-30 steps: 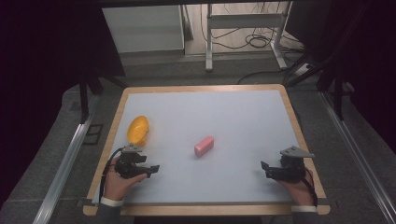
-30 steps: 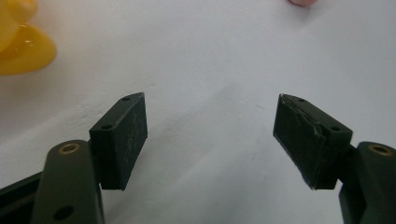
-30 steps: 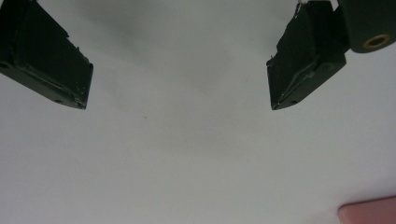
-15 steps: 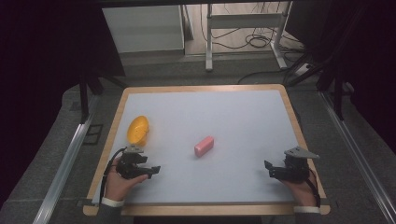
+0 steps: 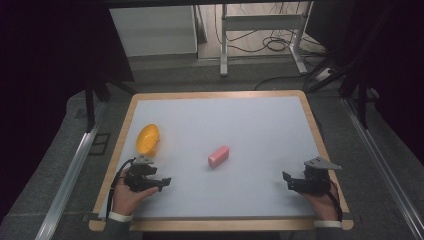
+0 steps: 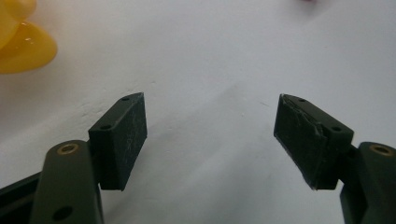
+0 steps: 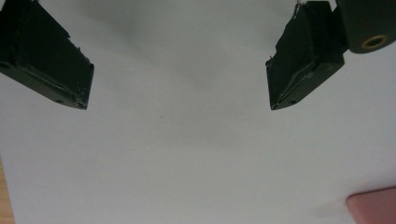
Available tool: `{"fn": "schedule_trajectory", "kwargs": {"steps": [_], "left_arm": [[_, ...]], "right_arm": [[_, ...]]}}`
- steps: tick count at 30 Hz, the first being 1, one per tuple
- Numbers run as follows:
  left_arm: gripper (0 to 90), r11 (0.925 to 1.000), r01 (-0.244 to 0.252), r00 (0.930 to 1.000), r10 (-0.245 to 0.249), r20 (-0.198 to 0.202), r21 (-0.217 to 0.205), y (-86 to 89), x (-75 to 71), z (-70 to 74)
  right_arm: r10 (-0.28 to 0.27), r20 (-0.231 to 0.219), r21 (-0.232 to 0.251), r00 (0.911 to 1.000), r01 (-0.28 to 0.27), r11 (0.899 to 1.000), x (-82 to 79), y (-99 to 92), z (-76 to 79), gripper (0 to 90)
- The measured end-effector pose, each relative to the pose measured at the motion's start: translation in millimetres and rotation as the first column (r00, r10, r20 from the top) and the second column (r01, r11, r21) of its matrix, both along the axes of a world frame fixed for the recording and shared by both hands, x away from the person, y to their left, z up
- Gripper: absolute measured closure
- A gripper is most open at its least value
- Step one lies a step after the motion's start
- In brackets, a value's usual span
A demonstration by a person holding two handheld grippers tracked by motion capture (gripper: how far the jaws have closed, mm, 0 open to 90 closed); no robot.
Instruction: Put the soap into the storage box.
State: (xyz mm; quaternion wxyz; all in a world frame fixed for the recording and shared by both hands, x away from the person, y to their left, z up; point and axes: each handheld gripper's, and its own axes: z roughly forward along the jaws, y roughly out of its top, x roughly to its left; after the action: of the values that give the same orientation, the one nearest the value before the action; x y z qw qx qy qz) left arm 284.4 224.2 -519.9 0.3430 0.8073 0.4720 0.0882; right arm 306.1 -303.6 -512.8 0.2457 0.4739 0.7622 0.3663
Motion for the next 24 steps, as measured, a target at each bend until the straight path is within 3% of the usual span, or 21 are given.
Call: {"fn": "schedule_trajectory", "kwargs": {"steps": [6,16,24], "left_arm": [[26.0,0.9997,-0.026,0.9997,0.026,0.001,0.006,-0.7,-1.1,1.4],[26.1,0.9997,-0.015,0.9998,0.015,-0.013,0.018,-6.2,1.3,3.5],[26.2,0.9997,0.004,0.9999,-0.004,-0.009,-0.026,0.8,3.8,10.5]], "right_arm": [[0.013,-0.003,0.006,0.9999,-0.013,1.000,0.7,0.6,-0.9,7.3],[0.003,-0.001,0.017,1.0000,-0.003,1.000,-0.8,-3.5,1.5,7.3],[0.007,-0.009,-0.001,0.9999,-0.007,1.000,-0.7,-1.2,0.0,7.3]]}}
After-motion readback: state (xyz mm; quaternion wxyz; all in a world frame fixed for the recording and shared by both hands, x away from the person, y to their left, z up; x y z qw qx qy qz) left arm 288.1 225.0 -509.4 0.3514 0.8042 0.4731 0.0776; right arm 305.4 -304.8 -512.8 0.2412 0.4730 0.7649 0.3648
